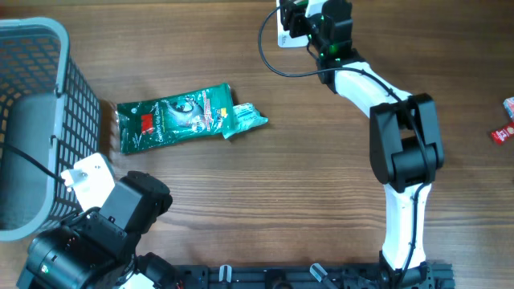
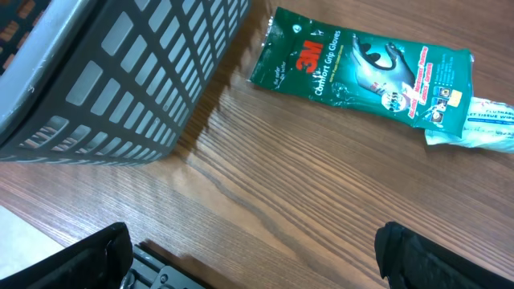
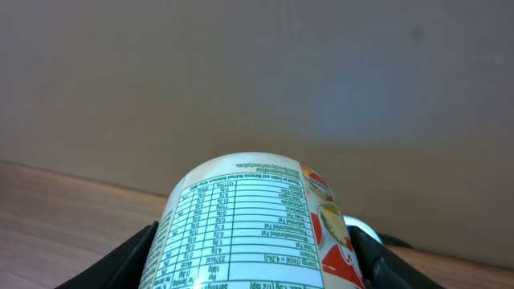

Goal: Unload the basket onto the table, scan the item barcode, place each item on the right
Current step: 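Lift the jar up to the white scanner with the right gripper, then carry the jar off the table to the right and release it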

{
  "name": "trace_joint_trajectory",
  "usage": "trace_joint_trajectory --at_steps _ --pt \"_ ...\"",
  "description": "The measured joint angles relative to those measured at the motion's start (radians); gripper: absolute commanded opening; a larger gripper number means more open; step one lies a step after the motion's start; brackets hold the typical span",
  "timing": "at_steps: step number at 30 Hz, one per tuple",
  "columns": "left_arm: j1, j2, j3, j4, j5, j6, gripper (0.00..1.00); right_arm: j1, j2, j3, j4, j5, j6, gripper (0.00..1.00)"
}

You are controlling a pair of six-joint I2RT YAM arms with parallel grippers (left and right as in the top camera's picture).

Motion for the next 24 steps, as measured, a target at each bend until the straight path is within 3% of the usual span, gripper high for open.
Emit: trace_joint_trajectory --at_steps 7,11,17,24 --pt "0.000 0.000 0.000 0.000 0.000 0.000 1.00 0.005 0.028 0.021 -0.028 0.037 0.006 0.61" --pt "0.000 0.000 0.000 0.000 0.000 0.000 1.00 -0.001 0.029 0.051 -0.142 0.048 0.006 0.59" --pt "0.000 0.000 0.000 -0.001 0.000 0.000 1.00 -0.122 -0.080 0.112 -0.542 0.047 0.006 0.58" --pt "0.000 0.000 0.000 0.000 0.000 0.000 1.00 -0.539 -0.284 0.159 -1.069 0.063 0.007 0.57"
